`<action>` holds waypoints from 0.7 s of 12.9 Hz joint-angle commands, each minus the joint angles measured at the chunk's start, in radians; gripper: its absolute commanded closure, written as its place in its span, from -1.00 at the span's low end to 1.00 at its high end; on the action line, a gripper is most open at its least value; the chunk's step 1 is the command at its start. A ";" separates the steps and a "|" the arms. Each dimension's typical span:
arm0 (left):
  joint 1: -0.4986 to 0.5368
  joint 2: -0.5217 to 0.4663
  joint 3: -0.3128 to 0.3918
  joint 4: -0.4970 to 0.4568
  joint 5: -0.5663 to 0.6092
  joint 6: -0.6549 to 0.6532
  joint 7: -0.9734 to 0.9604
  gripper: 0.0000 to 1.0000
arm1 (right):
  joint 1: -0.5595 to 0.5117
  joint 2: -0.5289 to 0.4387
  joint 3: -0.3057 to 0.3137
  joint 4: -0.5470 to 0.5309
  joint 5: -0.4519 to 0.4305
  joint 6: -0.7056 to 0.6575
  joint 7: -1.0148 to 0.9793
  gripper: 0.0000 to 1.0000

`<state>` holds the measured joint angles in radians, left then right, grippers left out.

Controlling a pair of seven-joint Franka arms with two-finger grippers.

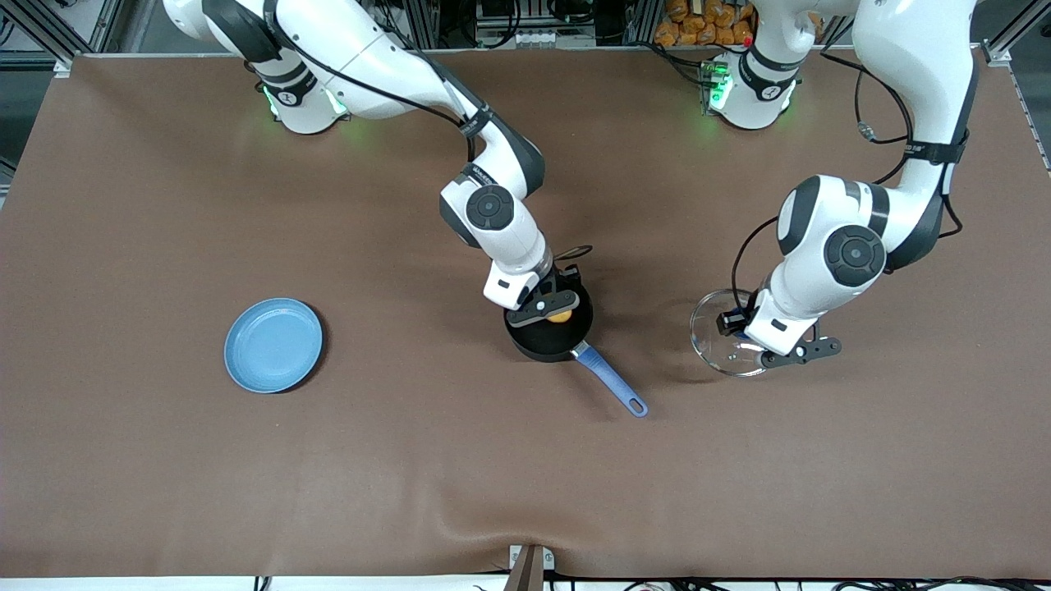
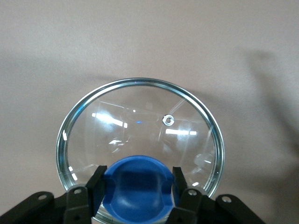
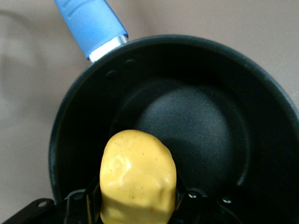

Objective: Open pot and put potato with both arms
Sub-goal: 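Lower the potato into the pot while the left gripper sets the lid down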

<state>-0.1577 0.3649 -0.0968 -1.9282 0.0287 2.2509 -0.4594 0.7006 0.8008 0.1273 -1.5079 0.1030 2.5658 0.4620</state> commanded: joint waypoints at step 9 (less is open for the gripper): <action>0.075 0.032 -0.008 -0.120 0.023 0.170 0.083 1.00 | 0.013 0.051 -0.009 0.037 -0.002 0.043 0.014 -0.43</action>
<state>-0.1187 0.4046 -0.0959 -2.0356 0.0289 2.4026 -0.4171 0.7088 0.8340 0.1241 -1.5031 0.1028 2.6084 0.4625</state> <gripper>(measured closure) 0.392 0.396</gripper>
